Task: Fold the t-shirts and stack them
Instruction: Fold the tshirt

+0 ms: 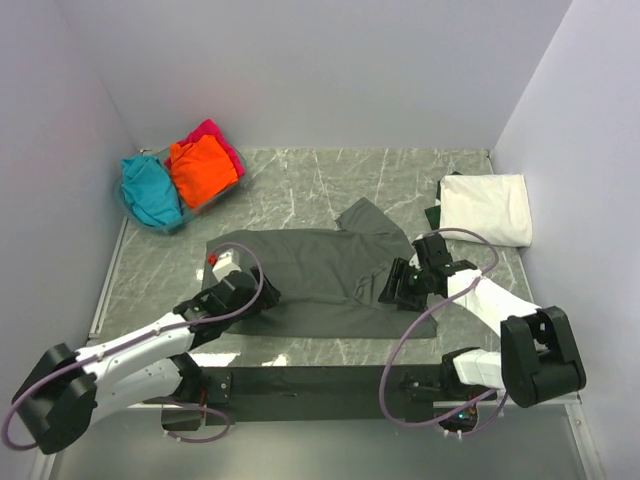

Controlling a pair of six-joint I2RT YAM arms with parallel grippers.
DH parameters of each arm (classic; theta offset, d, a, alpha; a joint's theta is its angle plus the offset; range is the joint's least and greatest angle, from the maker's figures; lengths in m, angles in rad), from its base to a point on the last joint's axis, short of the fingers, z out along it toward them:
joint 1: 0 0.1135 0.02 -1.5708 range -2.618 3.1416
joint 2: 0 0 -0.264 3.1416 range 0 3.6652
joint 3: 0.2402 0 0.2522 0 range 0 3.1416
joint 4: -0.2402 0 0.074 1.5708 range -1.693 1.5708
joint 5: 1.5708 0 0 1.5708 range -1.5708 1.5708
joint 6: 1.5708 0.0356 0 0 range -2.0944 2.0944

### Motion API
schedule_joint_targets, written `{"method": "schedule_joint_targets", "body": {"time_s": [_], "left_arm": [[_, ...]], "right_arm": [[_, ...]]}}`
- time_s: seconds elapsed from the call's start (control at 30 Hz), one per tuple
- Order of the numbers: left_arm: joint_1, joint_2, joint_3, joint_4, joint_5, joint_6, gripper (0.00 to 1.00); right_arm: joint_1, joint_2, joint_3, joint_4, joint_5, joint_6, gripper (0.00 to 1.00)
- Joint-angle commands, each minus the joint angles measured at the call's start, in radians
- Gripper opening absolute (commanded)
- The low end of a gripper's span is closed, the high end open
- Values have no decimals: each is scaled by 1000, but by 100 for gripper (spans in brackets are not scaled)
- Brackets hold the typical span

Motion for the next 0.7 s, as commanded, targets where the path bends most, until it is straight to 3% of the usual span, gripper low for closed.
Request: {"method": "schedule_joint_targets", "body": {"time_s": [0.0,0.13,0.37,0.67], "left_arm": [[0,-80,90,-114,-29,32,91],[76,-78,218,-151,-80,170,96],[416,162,421,-102,-74,391,96],[510,454,583,-28,-64,509,84]], "right_arm": [[-7,-64,25,-121,63,-27,65],[-7,-133,106,-167,60,-47,65],[-5,-171,126,-126,-1,-55,65],[-5,-202,74,-52,-66,-32,65]]}}
